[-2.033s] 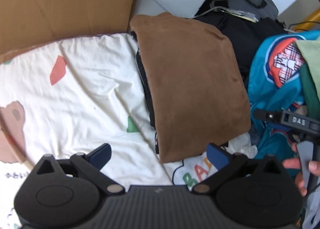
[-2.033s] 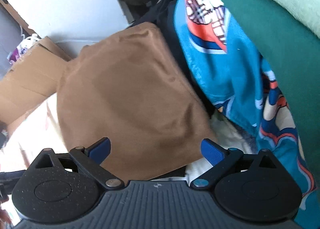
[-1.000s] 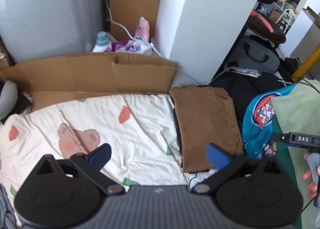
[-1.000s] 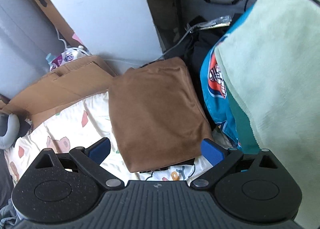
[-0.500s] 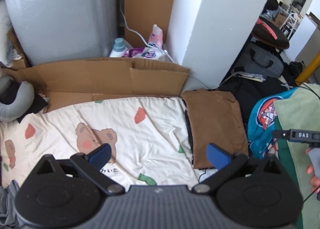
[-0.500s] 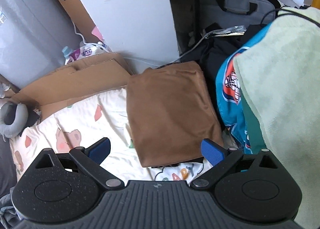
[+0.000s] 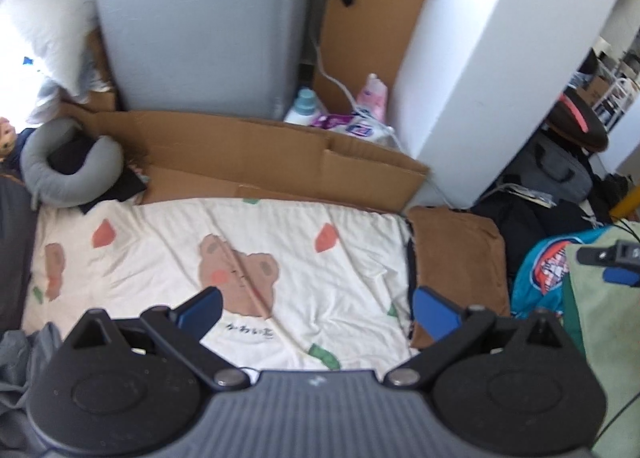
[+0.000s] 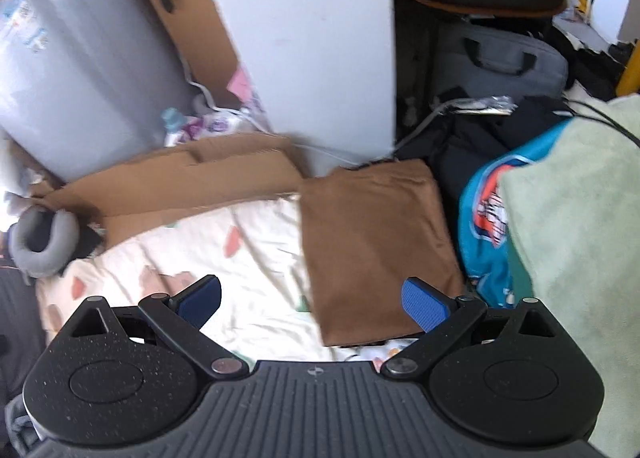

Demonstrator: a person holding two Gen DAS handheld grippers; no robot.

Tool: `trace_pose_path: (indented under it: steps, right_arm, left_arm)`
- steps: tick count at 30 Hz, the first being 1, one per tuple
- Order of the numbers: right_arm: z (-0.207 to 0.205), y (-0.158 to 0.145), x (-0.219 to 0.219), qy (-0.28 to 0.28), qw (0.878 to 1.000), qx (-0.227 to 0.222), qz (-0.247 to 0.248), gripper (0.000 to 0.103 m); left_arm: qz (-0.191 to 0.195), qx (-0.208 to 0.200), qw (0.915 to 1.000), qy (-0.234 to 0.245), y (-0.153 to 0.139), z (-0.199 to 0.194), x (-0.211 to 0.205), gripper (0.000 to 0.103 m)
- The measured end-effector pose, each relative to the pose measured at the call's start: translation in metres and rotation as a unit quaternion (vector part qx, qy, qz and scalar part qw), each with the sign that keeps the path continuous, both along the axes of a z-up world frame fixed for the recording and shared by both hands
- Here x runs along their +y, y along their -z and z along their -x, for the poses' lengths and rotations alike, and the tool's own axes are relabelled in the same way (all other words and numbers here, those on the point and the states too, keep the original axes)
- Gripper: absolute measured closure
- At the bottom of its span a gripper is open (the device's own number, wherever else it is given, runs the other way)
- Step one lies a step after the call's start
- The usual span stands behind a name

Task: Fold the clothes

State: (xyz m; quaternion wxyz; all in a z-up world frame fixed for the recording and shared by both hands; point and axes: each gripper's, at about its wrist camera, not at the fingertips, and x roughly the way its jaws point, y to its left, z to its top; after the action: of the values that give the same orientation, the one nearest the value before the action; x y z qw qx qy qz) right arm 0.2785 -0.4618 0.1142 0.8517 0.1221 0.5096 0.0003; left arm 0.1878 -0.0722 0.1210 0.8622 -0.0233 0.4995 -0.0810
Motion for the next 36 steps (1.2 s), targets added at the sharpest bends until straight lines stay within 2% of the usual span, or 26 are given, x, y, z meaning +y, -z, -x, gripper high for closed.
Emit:
trace_pose_path:
  steps: [7,11,20,27,34,36]
  right_arm:
    - [0.01,-0.036,0.042,-0.022,0.999,-0.018,0.017,0.003]
    - [0.022,-0.04,0.062,-0.044,0.999,-0.012,0.006,0.003]
    - [0.056,-0.023,0.099,-0.071,0.997,-0.014,0.013,0.003]
    - [0.086,-0.005,0.129,-0.088,0.995,-0.035,0.018,0.003]
    - [0.113,0.01,0.15,-0.097,0.994,-0.051,0.028,0.003]
    - [0.12,0.013,0.155,-0.1,0.993,-0.054,0.03,0.003]
  left_arm:
    - [-0.009,-0.007,0.9998,-0.017,-0.023,0.012,0.034,0.001]
    - [-0.044,-0.009,0.9988,-0.021,-0.029,0.029,0.052,0.001]
    - [-0.037,-0.036,0.9969,-0.059,-0.029,0.073,0.086,0.001]
    - [-0.057,-0.057,0.9926,-0.091,-0.008,0.108,0.096,0.0]
    - [-0.049,-0.073,0.987,-0.135,0.014,0.136,0.106,0.001]
    - [-0.051,-0.077,0.9866,-0.134,0.017,0.14,0.103,0.0]
